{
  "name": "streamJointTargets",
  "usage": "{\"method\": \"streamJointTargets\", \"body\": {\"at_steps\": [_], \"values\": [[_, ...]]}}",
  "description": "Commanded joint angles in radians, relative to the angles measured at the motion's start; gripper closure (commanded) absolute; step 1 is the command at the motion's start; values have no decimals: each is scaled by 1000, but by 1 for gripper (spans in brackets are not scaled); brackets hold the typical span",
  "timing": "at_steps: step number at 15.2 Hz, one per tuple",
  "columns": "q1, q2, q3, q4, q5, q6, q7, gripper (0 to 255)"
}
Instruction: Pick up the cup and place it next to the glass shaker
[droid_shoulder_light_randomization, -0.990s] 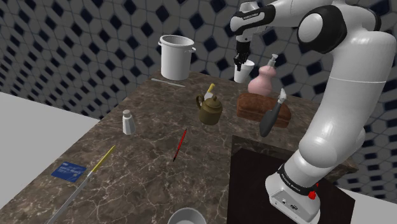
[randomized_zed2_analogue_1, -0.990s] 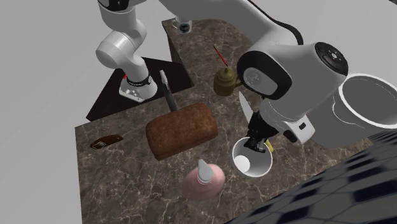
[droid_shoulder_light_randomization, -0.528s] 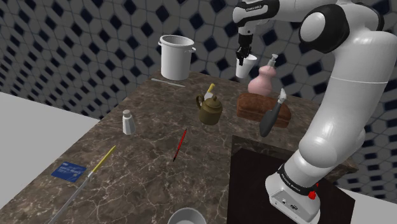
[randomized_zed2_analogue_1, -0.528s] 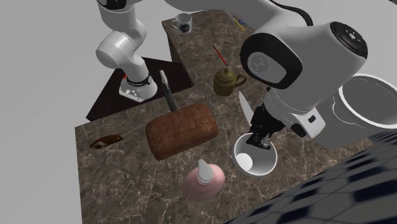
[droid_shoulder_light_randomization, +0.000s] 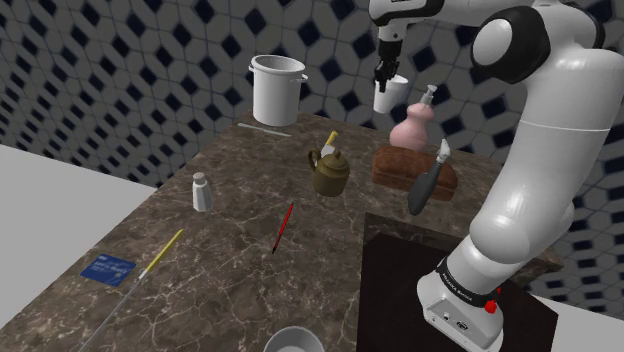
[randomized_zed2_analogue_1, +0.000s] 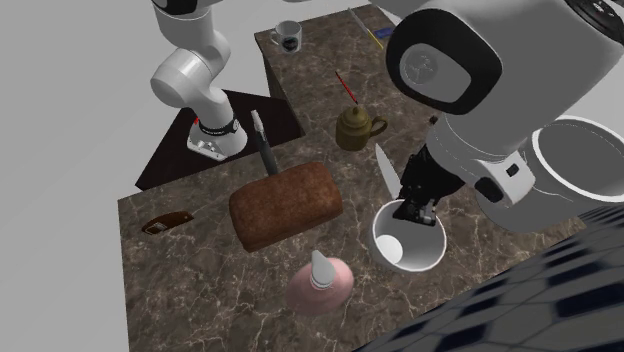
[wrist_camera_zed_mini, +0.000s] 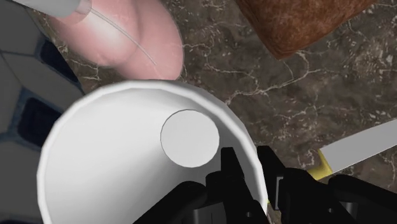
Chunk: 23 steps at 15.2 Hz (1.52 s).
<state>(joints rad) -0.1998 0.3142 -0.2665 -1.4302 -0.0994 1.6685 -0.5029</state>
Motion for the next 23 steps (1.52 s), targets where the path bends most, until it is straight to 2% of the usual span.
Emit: {"method": "streamJointTargets", "body": {"at_steps": [1,9,16,23], "values": [[-2,4,-1,33,1,-29,-5,255],[-8,24,-3,157,7,-132,-22,255],[107,-99,49,-3,-23,-116,140,255],[206,-165,113,-82,-30,-126,301,255]]}}
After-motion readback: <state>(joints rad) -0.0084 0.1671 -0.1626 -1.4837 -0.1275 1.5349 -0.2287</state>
